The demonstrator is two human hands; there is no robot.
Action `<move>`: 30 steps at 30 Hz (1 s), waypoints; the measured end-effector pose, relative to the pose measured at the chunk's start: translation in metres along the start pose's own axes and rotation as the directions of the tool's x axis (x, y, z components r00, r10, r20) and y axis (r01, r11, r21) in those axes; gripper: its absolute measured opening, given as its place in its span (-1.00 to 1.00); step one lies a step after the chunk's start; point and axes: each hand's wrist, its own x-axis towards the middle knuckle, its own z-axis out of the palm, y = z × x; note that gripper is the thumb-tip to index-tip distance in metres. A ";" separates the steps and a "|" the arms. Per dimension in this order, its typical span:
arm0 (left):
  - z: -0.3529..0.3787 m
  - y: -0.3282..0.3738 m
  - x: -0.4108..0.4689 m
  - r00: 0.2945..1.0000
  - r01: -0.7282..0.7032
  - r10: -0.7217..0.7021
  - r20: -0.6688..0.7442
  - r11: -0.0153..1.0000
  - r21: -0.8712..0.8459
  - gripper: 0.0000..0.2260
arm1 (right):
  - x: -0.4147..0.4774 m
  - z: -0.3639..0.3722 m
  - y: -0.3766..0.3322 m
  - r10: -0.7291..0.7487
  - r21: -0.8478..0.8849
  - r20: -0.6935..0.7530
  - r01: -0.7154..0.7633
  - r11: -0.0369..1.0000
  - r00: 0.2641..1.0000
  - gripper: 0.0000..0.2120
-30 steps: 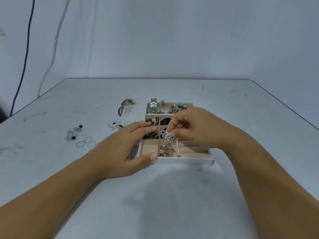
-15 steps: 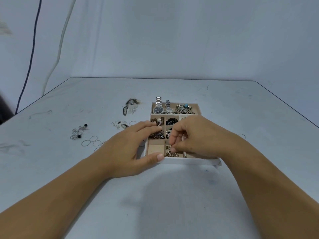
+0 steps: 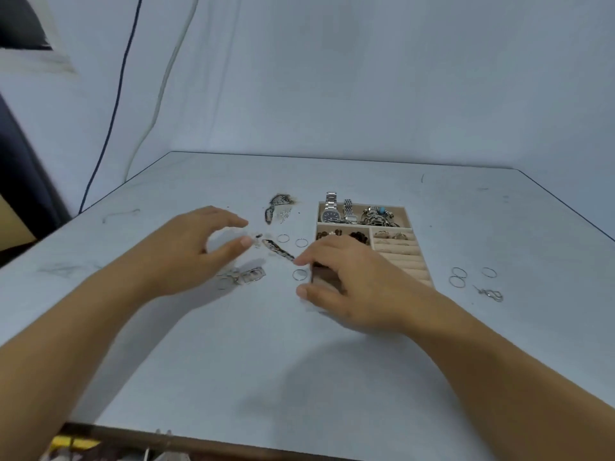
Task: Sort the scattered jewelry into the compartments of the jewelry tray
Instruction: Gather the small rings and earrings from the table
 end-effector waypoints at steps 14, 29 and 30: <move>-0.002 -0.068 -0.047 0.994 0.068 -0.066 -0.086 0.997 0.025 -0.63 | 0.051 0.041 -0.050 0.021 -0.254 0.136 0.014 0.967 0.990 -0.54; 0.013 -0.079 -0.043 0.979 0.129 -0.140 -0.147 0.988 -0.081 -0.83 | 0.053 0.047 -0.048 0.018 -0.230 0.115 0.009 0.973 0.993 -0.53; 0.013 -0.077 -0.043 0.977 0.135 -0.147 -0.151 0.987 -0.087 -0.86 | 0.053 0.047 -0.048 0.018 -0.230 0.114 0.009 0.973 0.993 -0.53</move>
